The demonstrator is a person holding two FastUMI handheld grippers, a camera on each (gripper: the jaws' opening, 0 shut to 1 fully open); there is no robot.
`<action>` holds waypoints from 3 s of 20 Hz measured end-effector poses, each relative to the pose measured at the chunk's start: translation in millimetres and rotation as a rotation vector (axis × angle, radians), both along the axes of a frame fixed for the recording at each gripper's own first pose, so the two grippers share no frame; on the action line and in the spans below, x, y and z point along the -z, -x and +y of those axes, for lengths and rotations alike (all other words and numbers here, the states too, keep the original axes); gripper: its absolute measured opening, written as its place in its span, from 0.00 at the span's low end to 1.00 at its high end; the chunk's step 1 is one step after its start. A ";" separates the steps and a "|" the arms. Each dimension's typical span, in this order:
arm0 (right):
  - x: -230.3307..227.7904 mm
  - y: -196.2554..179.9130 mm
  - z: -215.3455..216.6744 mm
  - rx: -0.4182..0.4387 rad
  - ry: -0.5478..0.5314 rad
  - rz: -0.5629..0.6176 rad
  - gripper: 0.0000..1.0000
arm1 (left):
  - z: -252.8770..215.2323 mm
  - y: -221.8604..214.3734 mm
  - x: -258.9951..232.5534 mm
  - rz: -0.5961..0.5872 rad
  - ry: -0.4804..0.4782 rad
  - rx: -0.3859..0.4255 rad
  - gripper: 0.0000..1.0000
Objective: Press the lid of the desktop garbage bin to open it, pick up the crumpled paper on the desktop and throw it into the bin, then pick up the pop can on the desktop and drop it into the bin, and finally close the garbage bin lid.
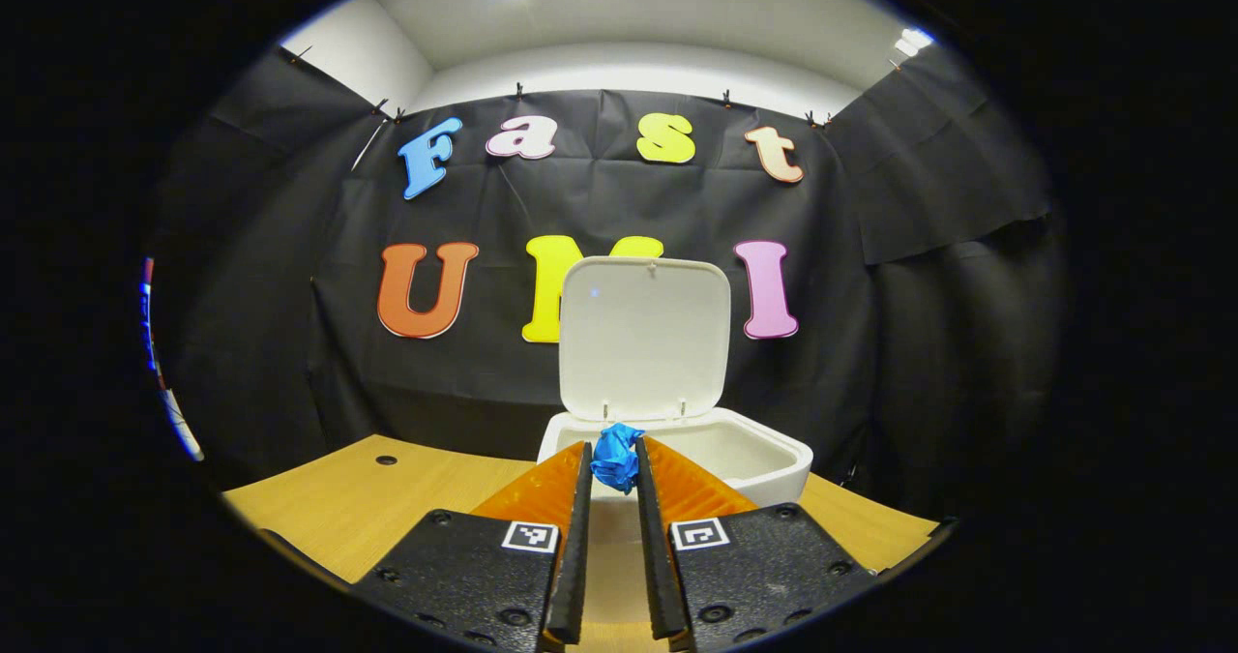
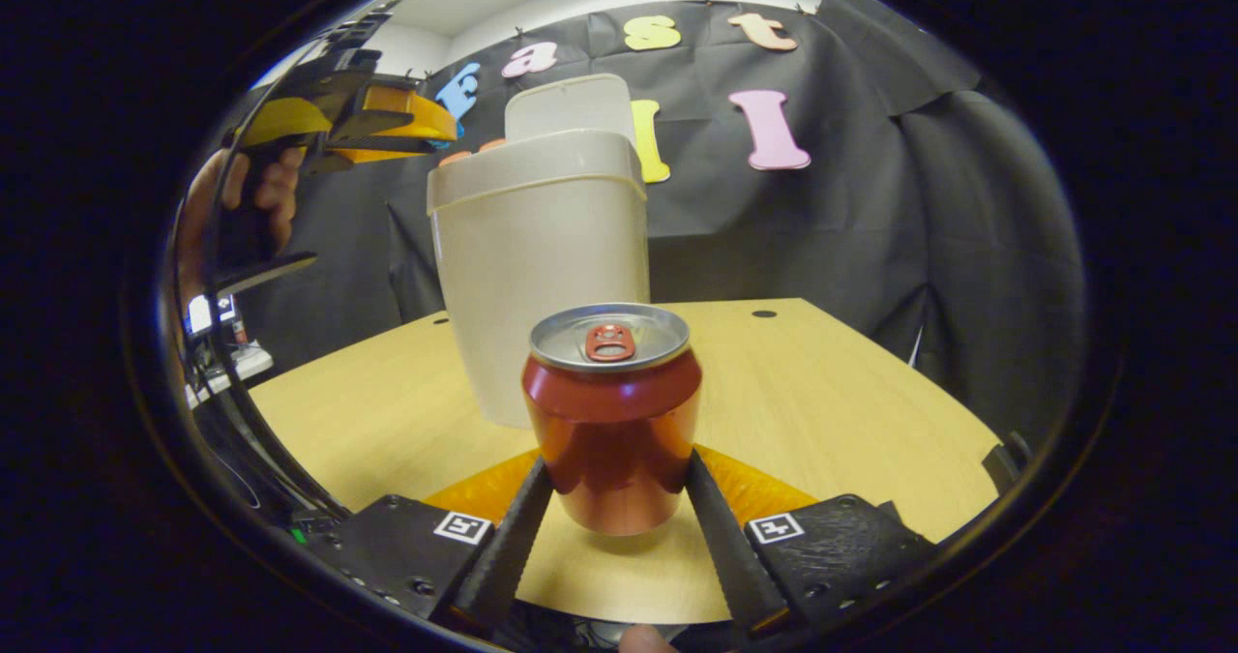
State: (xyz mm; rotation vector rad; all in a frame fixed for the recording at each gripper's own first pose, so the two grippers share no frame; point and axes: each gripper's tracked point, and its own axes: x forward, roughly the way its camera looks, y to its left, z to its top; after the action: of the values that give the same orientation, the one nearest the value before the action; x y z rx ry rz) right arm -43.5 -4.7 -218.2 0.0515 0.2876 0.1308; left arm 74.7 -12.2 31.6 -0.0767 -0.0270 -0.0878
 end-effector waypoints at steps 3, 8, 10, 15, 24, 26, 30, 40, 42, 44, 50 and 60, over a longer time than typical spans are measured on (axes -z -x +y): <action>-1.0 3.4 -15.3 0.018 -0.029 0.003 0.82 | 2.6 -29.8 -11.6 0.004 0.010 -0.007 0.32; -3.6 2.4 -23.9 0.038 -0.065 0.002 0.81 | -3.0 -51.0 0.4 0.056 -0.015 -0.003 0.41; -3.5 2.9 -22.9 0.034 -0.078 0.005 0.81 | -8.2 -50.3 -0.4 0.058 -0.008 0.011 0.48; -4.5 4.3 -28.5 0.045 -0.088 -0.002 0.81 | -4.0 -42.1 -10.4 0.020 -0.056 -0.020 1.00; -19.1 4.3 -34.6 0.059 -0.076 -0.032 0.81 | 34.7 5.4 -15.6 -0.031 -0.089 -0.094 1.00; -25.0 3.4 -33.0 0.051 -0.073 -0.035 0.81 | 49.2 18.3 -12.1 -0.033 -0.090 -0.122 1.00; -45.7 -1.3 -28.7 0.024 -0.046 -0.067 0.81 | 79.9 41.5 12.5 0.001 -0.070 -0.175 1.00; -142.2 -33.1 -6.8 -0.074 0.032 -0.163 0.81 | 116.3 81.0 61.5 0.064 -0.080 -0.223 1.00; -166.4 -39.9 1.2 -0.098 0.036 -0.188 0.81 | 124.6 86.5 68.0 0.064 -0.075 -0.242 1.00; -193.2 -46.4 14.3 -0.133 0.029 -0.214 0.81 | 130.7 95.1 81.6 0.083 -0.062 -0.253 1.00; -244.6 -65.0 50.5 -0.210 -0.015 -0.210 0.82 | 152.5 108.2 107.9 0.120 -0.044 -0.280 1.00; -270.0 -174.1 103.3 -0.196 0.066 -0.151 0.81 | 176.6 131.4 108.2 0.105 -0.063 -0.326 1.00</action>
State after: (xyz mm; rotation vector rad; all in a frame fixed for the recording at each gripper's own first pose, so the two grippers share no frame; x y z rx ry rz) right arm 130.6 98.6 51.8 -0.0520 0.1449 0.3182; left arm -56.7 164.4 -76.6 -0.0134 0.0685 0.2415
